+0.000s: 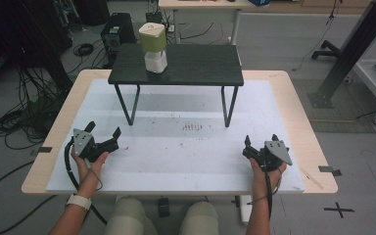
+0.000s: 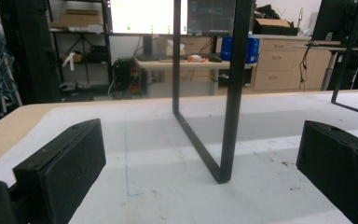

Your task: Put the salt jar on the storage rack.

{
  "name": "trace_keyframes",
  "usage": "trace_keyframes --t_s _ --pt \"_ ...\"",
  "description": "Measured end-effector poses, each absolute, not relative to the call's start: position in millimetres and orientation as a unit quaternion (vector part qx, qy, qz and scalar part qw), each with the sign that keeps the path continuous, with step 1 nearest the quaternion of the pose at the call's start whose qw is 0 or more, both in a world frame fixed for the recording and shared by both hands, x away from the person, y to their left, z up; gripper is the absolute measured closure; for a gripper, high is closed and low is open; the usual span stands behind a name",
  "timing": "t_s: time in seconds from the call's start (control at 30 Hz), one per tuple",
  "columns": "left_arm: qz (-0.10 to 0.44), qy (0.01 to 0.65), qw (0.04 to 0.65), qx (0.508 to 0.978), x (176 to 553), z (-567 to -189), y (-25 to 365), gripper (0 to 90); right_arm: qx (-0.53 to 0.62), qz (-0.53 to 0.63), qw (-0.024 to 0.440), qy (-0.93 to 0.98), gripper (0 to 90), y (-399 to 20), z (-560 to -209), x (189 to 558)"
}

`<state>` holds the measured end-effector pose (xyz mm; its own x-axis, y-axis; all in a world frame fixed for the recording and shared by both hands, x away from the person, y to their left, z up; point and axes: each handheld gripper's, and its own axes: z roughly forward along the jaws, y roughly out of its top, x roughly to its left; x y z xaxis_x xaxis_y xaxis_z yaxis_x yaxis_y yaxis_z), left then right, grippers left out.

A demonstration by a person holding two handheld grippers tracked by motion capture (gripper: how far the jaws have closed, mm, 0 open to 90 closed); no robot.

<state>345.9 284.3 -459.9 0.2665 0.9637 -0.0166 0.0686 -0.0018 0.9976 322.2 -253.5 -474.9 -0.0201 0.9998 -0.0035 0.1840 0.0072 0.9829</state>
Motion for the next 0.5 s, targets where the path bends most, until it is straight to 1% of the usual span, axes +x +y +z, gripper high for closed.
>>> trace_keyframes --t_s 0.5 --pt "0.422 0.439 0.554 0.568 342.5 -461.5 283.9 1.8 0.538 0.453 0.449 0.551 6.3 -253.3 -474.8 322.4"
